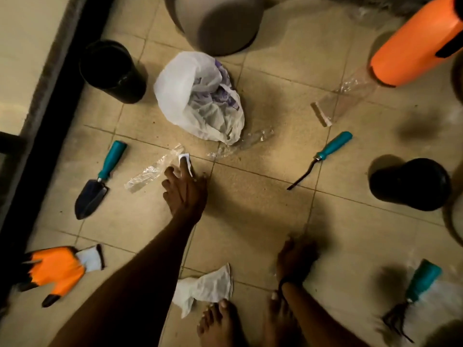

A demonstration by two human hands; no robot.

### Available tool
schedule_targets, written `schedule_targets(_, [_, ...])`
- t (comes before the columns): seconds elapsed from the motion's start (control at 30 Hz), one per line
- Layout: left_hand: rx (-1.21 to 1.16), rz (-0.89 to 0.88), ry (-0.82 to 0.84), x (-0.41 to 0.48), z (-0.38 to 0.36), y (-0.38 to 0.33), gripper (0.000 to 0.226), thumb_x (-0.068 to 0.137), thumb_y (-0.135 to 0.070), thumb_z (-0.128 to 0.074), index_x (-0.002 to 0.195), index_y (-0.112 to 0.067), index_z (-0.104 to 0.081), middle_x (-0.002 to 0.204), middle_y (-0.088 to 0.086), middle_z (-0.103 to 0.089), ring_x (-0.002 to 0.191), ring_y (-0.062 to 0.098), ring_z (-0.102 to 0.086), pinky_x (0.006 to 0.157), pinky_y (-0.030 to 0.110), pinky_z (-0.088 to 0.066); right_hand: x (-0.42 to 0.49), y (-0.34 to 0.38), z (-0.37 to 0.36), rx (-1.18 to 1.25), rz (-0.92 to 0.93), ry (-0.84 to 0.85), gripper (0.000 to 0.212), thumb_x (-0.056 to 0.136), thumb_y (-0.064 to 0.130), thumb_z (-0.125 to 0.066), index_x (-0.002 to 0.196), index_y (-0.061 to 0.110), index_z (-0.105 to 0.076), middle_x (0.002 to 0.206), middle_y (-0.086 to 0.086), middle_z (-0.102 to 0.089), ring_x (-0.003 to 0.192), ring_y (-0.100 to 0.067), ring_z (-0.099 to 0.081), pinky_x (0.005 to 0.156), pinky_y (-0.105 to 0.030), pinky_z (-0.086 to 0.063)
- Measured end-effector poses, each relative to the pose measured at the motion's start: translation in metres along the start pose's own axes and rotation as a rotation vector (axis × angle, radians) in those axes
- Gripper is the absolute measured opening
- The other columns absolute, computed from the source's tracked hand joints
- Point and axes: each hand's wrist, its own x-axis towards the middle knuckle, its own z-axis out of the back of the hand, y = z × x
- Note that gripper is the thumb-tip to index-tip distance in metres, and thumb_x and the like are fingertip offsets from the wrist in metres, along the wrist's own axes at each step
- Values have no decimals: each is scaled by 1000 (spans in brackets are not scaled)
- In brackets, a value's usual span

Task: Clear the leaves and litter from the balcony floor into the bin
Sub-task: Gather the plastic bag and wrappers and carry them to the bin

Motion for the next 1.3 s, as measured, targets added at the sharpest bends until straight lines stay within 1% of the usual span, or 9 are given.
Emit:
schedule_targets(0.2, [-154,-111,89,1,-17,18,35,105,-32,-46,137,-18,-39,128,15,-46,103,32,-49,83,48,-49,0,28,0,131,355,78,13,93,8,-62,104,2,-66,103,-16,-59,84,-20,-54,72,-18,-37])
schedule_targets(0.43, [-6,-26,-227,3,0,25,38,103,-36,-36,99,-7,-61,98,12,-50,89,25,-37,79,37,-31,75,170,-14,408,462,43,14,97,24,-42,110,19,-47,100,-9,-61,86,-23,-58,70,-35,-47])
schedule_targets(0.5, [64,54,-277,16,5,32,43,103,-39,-39,105,-4,-64,111,17,-53,99,32,-43,84,43,-36,90,209,-23,420,503,49,27,99,15,-45,126,13,-46,116,-11,-58,96,-20,-55,76,-29,-42])
schedule_targets(0.63, [-9,119,-285,45,4,52,48,103,-43,-46,124,-2,-59,141,19,-42,127,40,-39,104,54,-36,103,232,-52,190,542,107,55,95,50,-55,134,15,-40,122,-15,-48,90,-20,-53,67,-30,-45])
schedule_targets(0.8, [-104,134,-312,50,-15,50,39,103,-28,-49,124,4,-55,137,23,-46,122,40,-41,101,46,-36,96,208,-74,170,684,-152,21,91,26,-50,102,9,-55,103,-14,-53,84,-23,-54,69,-31,-47])
schedule_targets(0.97, [-371,137,-279,41,-20,24,32,98,-7,-49,130,-6,-48,121,23,-51,102,34,-51,85,44,-45,98,194,-69,203,703,-128,11,93,14,-52,101,7,-51,111,-18,-47,87,-12,-43,71,-25,-40])
schedule_targets(1.07, [-520,152,-305,48,-9,1,46,102,-18,-50,145,-23,-34,133,11,-38,102,24,-52,88,32,-45,93,178,-54,203,707,-51,22,89,15,-51,107,4,-53,117,-21,-50,91,-20,-50,72,-26,-40])
schedule_targets(1.17, [-557,121,-347,60,7,-29,43,106,-29,-44,148,-34,-33,123,-11,-36,98,12,-49,79,1,-36,83,159,-42,238,661,41,26,91,19,-48,106,0,-57,102,-16,-60,87,-26,-57,68,-29,-40])
schedule_targets(1.3, [-314,-99,-249,77,10,-62,48,99,-14,-50,145,-6,-40,131,21,-44,110,43,-52,92,42,-44,56,121,-35,255,629,128,41,91,38,-32,107,9,-58,98,-6,-63,86,-19,-61,68,-24,-44])
